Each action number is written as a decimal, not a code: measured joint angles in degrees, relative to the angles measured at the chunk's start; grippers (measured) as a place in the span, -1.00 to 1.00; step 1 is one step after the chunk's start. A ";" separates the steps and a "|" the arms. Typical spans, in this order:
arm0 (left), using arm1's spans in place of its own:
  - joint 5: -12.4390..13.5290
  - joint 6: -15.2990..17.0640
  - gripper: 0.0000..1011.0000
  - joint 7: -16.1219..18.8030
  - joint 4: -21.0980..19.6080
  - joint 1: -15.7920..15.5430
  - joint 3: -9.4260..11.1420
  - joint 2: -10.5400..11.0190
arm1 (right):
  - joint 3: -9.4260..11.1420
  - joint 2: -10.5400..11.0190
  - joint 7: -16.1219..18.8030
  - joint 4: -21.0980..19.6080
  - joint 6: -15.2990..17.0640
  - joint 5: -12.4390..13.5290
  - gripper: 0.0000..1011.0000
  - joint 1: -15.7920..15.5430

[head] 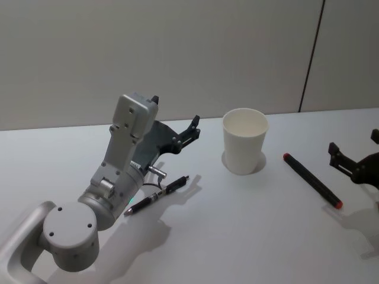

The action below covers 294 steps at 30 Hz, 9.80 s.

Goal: Place the pen into the pen holder.

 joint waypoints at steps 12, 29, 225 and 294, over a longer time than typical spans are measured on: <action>0.00 0.00 0.98 0.00 0.00 0.00 0.00 0.00 | 1.10 0.74 -0.98 -1.81 7.62 1.96 0.98 0.63; 0.00 0.00 0.98 0.00 0.00 0.00 0.00 0.00 | 0.62 -0.65 -1.56 -0.05 21.71 1.65 0.98 6.20; 0.00 0.00 0.98 0.00 0.00 0.00 0.00 0.00 | -6.36 -12.38 4.98 17.08 31.02 -12.17 0.67 18.71; 0.00 0.00 0.98 -0.01 0.00 0.00 0.00 0.00 | -5.43 -12.89 3.77 17.45 29.78 -9.88 -0.65 18.47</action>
